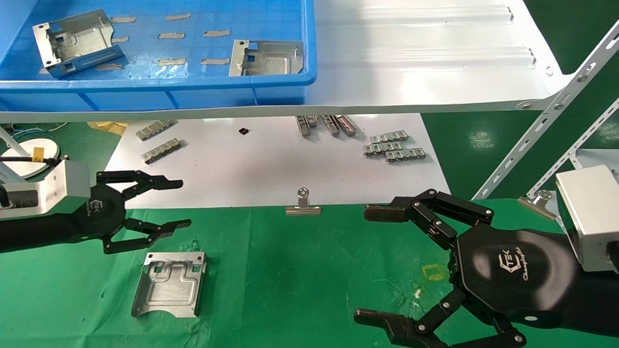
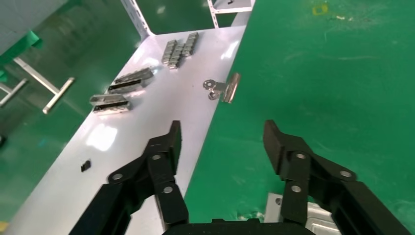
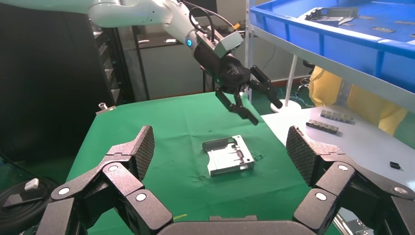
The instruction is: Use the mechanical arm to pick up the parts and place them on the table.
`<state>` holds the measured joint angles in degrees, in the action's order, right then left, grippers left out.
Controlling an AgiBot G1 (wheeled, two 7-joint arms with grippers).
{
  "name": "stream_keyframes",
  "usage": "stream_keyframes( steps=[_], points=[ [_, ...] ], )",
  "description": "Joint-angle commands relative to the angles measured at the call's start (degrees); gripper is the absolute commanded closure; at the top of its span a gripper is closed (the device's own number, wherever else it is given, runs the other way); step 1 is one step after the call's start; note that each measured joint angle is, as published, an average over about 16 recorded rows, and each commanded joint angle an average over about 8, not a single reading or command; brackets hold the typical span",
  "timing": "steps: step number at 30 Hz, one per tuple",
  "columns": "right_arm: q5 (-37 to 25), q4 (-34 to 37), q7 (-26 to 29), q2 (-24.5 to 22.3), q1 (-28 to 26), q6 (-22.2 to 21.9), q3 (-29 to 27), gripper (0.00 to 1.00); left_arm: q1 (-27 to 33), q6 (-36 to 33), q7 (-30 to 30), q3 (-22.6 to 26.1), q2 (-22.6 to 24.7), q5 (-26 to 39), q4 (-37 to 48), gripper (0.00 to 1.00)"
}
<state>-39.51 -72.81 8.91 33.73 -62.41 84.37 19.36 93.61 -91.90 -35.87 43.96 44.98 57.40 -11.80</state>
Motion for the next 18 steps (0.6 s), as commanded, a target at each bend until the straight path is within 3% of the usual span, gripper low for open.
stream_keyframes(
  steps=[1, 10, 18],
  points=[
    [0.0, 0.0, 0.0, 0.0, 0.0, 0.0, 0.0, 0.00, -0.2, -0.1, 1.6, -0.2, 0.2, -1.2, -0.7, 0.00],
    [0.0, 0.0, 0.0, 0.0, 0.0, 0.0, 0.0, 0.00, -0.6, 0.1, 0.8, -0.4, -0.2, -0.3, -1.1, 0.00],
    [0.0, 0.0, 0.0, 0.0, 0.0, 0.0, 0.0, 0.00, -4.1, 0.8, 5.8, -3.5, -1.2, -2.0, -7.8, 0.00]
  ],
)
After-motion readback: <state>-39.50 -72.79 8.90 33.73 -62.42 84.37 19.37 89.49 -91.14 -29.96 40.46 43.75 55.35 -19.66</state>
